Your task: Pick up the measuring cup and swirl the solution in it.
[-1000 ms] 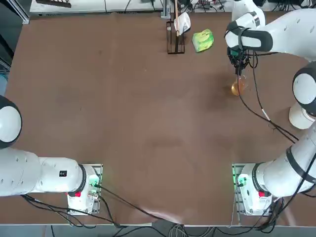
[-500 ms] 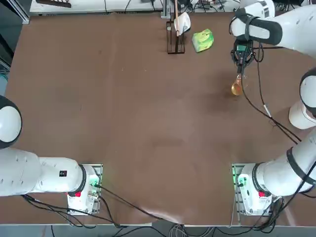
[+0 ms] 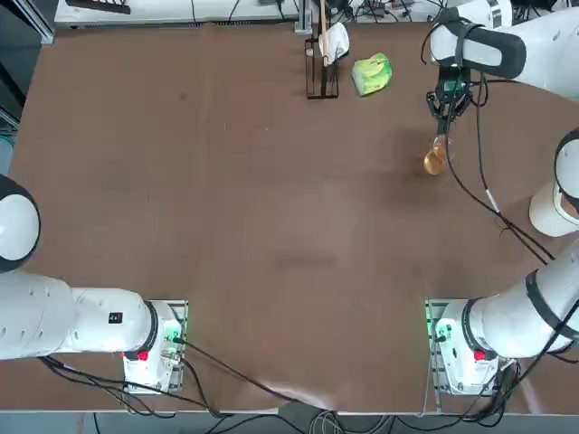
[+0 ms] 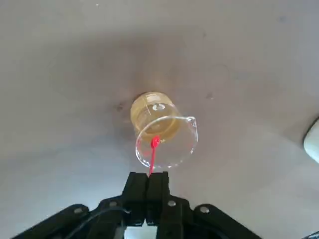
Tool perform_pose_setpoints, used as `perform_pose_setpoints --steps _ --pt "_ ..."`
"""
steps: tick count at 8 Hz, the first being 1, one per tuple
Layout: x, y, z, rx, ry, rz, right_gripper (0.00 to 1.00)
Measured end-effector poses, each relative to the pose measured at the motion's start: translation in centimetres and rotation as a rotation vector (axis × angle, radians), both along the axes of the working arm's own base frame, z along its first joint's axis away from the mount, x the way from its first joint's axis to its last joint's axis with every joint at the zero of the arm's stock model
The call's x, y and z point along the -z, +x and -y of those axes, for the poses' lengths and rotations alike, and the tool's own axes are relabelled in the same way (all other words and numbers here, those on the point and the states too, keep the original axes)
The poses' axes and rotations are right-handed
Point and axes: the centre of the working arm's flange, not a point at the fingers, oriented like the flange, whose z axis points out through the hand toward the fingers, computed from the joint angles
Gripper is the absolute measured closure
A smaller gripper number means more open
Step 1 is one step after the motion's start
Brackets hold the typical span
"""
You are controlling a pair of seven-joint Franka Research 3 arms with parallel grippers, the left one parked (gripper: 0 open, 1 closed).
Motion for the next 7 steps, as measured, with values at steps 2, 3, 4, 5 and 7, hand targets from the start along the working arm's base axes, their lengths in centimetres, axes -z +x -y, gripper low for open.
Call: perform_pose_setpoints --steps 2,3,4,5,7 --pt "0.4 0.6 1.0 -0.059 0.036 0.013 0.98" --pt "0.4 0.9 1.8 -0.091 0.056 0.019 0.98" --pt "0.5 1.2 2.6 -0.120 0.073 0.024 0.98" --pt "0.7 1.4 3.3 -0.153 0.091 0.027 0.98" --pt "0.8 2.1 4.9 -0.196 0.118 0.055 0.98"
